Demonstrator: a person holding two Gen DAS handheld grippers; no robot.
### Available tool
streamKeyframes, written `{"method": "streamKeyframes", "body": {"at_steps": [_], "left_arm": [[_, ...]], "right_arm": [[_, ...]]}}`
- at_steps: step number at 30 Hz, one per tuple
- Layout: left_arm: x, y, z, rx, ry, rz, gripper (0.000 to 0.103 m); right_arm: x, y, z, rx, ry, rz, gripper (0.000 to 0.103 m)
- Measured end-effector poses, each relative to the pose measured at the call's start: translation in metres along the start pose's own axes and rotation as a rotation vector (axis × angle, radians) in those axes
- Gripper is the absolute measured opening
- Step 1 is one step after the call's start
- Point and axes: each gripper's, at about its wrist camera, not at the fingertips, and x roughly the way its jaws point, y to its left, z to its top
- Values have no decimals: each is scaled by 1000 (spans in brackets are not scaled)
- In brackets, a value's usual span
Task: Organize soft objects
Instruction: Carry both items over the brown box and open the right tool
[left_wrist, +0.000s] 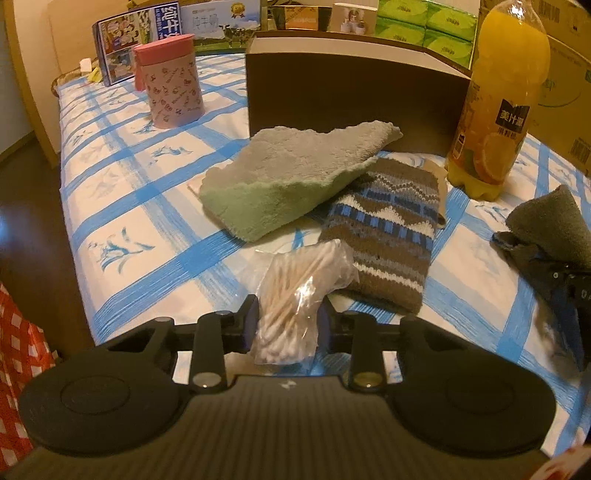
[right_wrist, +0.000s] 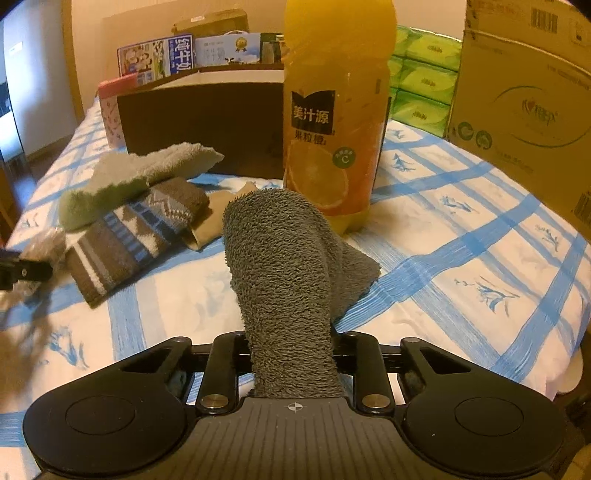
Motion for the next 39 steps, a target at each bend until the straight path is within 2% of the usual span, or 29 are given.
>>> {"method": "streamKeyframes", "body": {"at_steps": [11,16,20,27,33,39], "left_arm": [[-38,15,-1,-52,-19,-19,30],[-56,24,5,-57,-38,-16,30],[-68,37,22,-87,-71,-23,29],[-70,52,82,-75,-172,-41,29],[-55,59,147,-78,-246,-85,29],[-26,59,208,-81,-248,-111,30]], "right_arm": [[-40,10,15,98,-10,118,24],[-54,26,37,113,-37,185,24],[-58,44,67,102,-81,217,24],[-45,71,138,68,-179,211,24],[-15,86,199,57,-229,179,24],[20,92,253,62,-260,123,24]]}}
